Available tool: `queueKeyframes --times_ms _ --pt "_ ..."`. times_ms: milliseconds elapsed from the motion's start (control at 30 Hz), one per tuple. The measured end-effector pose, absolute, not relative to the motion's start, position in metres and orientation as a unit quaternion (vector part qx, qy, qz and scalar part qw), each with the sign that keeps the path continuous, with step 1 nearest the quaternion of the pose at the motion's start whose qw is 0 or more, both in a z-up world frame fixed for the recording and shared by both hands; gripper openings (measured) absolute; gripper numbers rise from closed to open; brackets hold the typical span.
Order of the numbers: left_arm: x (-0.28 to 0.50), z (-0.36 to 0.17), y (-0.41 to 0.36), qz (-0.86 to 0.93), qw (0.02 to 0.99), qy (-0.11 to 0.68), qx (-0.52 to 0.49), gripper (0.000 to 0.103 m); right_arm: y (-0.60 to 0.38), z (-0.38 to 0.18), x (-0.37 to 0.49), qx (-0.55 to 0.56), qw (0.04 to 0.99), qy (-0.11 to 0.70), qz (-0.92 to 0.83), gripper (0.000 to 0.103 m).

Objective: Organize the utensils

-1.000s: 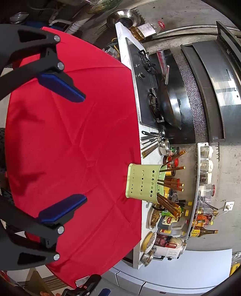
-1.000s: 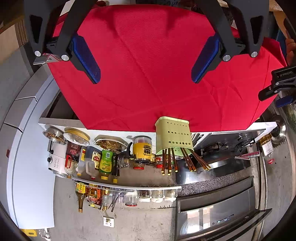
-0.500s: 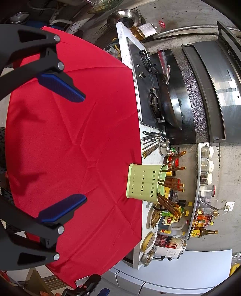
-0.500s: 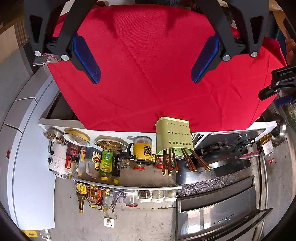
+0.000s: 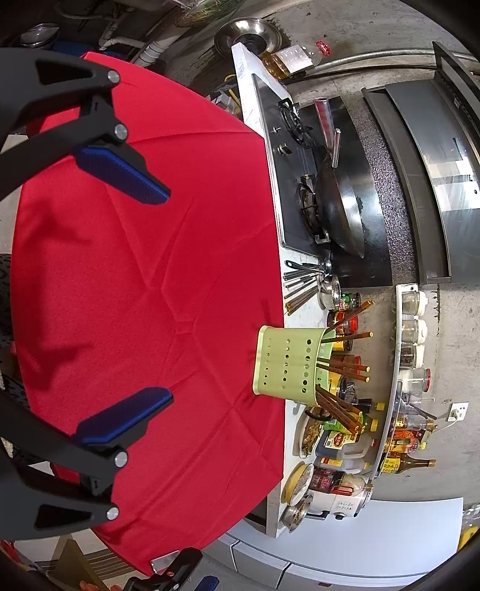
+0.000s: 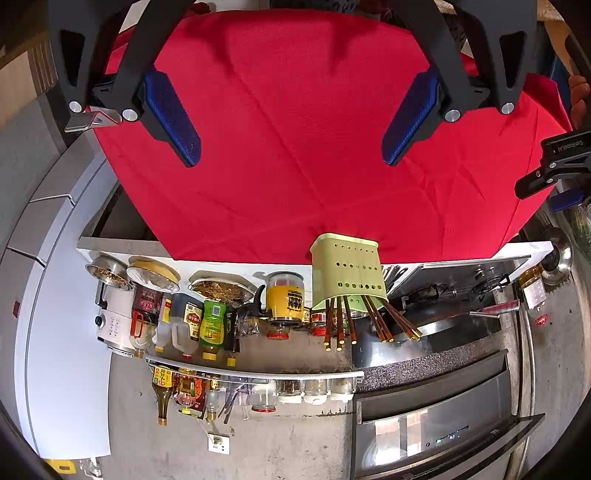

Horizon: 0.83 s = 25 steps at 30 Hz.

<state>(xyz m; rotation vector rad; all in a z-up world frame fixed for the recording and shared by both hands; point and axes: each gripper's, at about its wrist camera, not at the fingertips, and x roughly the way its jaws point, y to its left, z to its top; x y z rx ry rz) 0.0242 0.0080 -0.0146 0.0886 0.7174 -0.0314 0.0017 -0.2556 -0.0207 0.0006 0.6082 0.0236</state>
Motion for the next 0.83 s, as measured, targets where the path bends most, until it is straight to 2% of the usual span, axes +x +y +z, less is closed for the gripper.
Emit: queueKeyframes --times_ms 600,833 --pt "0.027 -0.023 0.002 -0.029 0.936 0.347 0.046 0.097 -0.261 -0.033 0.003 0.011 0.951 0.307 0.007 0.097" --pt "0.049 -0.04 0.016 -0.017 0.924 0.382 0.035 0.097 -0.274 -0.046 0.035 0.009 0.949 0.315 -0.002 0.097"
